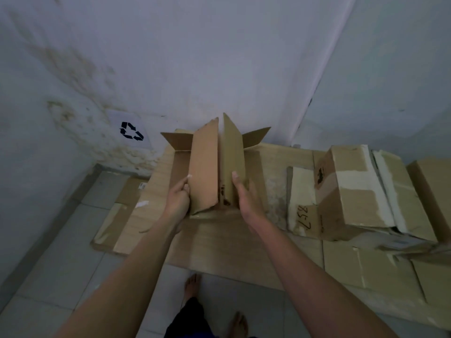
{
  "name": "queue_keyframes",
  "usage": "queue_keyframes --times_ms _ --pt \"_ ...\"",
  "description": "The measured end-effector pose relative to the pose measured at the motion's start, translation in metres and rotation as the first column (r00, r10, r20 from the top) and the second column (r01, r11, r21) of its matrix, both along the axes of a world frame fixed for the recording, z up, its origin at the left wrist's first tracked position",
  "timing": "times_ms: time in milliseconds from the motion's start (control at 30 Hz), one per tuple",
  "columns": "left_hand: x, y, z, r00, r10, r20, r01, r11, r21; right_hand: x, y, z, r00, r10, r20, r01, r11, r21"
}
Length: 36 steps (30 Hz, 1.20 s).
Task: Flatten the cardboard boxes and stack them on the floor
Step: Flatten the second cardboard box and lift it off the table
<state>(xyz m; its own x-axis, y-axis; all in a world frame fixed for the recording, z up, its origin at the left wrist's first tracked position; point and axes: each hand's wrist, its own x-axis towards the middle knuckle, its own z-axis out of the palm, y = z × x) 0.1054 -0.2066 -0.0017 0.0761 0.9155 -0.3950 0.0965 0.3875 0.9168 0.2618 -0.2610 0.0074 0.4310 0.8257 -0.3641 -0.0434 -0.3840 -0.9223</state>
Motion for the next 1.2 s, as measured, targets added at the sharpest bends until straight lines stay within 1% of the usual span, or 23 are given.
queue_keyframes --times_ms 100,167,267,300,333,367,400,433,467,500,533,567,600,633,667,700,767,800,867,967,1000,1100,1200 --pt "0.007 0.004 0.01 0.999 0.006 0.047 -0.004 0.999 -0.048 0.011 -0.001 0.019 0.998 -0.037 0.041 0.036 0.999 0.027" --pt "0.007 0.002 0.023 0.988 -0.045 0.151 0.053 0.997 -0.05 0.024 -0.001 0.031 0.992 -0.067 0.103 0.061 0.996 0.06" --pt "0.006 0.001 0.042 0.935 -0.134 0.329 0.133 0.991 0.025 0.054 0.001 0.042 0.956 -0.128 0.262 0.134 0.991 -0.006" --pt "0.005 0.002 0.049 0.919 -0.148 0.365 0.137 0.989 0.054 0.063 0.002 0.044 0.919 -0.144 0.367 0.175 0.983 -0.052" --pt "0.005 0.005 0.053 0.915 -0.172 0.365 0.155 0.985 0.075 0.071 0.001 0.045 0.833 -0.117 0.541 0.203 0.974 -0.101" --pt "0.004 0.006 0.057 0.919 -0.202 0.34 0.182 0.979 0.089 0.077 0.0 0.045 0.681 -0.043 0.731 0.211 0.968 -0.139" --pt "0.004 0.01 0.059 0.937 -0.235 0.26 0.218 0.972 0.093 0.08 0.0 0.042 0.51 0.035 0.86 0.182 0.972 -0.147" --pt "0.003 0.011 0.06 0.949 -0.269 0.167 0.259 0.962 0.083 0.077 0.001 0.04 0.397 0.11 0.911 0.085 0.984 -0.156" --pt "0.001 0.013 0.059 0.951 -0.301 0.071 0.297 0.953 0.06 0.07 0.002 0.038 0.368 0.197 0.909 -0.066 0.98 -0.186" --pt "-0.001 0.012 0.06 0.949 -0.315 0.01 0.315 0.948 0.035 0.061 0.004 0.033 0.364 0.313 0.877 -0.242 0.941 -0.235" --pt "-0.003 0.013 0.059 0.95 -0.313 -0.02 0.313 0.949 0.025 0.049 0.005 0.025 0.323 0.445 0.835 -0.389 0.867 -0.312" --pt "-0.006 0.012 0.06 0.957 -0.288 -0.036 0.289 0.957 0.023 0.038 0.005 0.013 0.253 0.544 0.8 -0.481 0.789 -0.384" --pt "-0.009 0.012 0.061 0.964 -0.255 -0.067 0.258 0.965 0.039 0.027 0.002 -0.003 0.172 0.586 0.792 -0.522 0.736 -0.431" --pt "-0.014 0.012 0.062 0.975 -0.2 -0.101 0.207 0.977 0.059 0.019 -0.002 -0.019 0.094 0.583 0.807 -0.525 0.718 -0.458" --pt "-0.022 0.014 0.06 0.977 -0.135 -0.166 0.153 0.983 0.101 0.013 -0.008 -0.034 0.035 0.539 0.842 -0.512 0.733 -0.448" --pt "-0.032 0.016 0.057 0.968 -0.073 -0.241 0.112 0.982 0.15 0.009 -0.015 -0.047 0.014 0.471 0.882 -0.499 0.768 -0.402" --pt "-0.057 0.018 0.047 0.917 -0.002 -0.4 0.083 0.979 0.187 0.005 -0.033 -0.07 0.052 0.371 0.927 -0.486 0.821 -0.301" --pt "-0.067 0.014 0.041 0.891 0.001 -0.454 0.083 0.983 0.166 0.004 -0.043 -0.08 0.059 0.367 0.928 -0.501 0.816 -0.29" --pt "-0.08 0.0 0.018 0.874 -0.03 -0.486 0.081 0.993 0.085 0.0 -0.063 -0.104 0.035 0.412 0.91 -0.535 0.777 -0.331" --pt "-0.086 -0.022 -0.025 0.875 -0.07 -0.479 0.066 0.997 -0.025 -0.007 -0.083 -0.133 0.035 0.548 0.836 -0.56 0.703 -0.437" --pt "-0.087 -0.026 -0.039 0.872 -0.069 -0.485 0.055 0.998 -0.043 -0.008 -0.085 -0.138 0.03 0.586 0.81 -0.569 0.676 -0.468" --pt "-0.089 -0.026 -0.069 0.838 -0.075 -0.54 0.05 0.997 -0.06 -0.006 -0.081 -0.143 -0.016 0.744 0.668 -0.616 0.519 -0.593" --pt "-0.091 -0.019 -0.083 0.783 -0.097 -0.614 0.068 0.995 -0.07 -0.009 -0.068 -0.145 0.003 0.782 0.623 -0.625 0.488 -0.609"
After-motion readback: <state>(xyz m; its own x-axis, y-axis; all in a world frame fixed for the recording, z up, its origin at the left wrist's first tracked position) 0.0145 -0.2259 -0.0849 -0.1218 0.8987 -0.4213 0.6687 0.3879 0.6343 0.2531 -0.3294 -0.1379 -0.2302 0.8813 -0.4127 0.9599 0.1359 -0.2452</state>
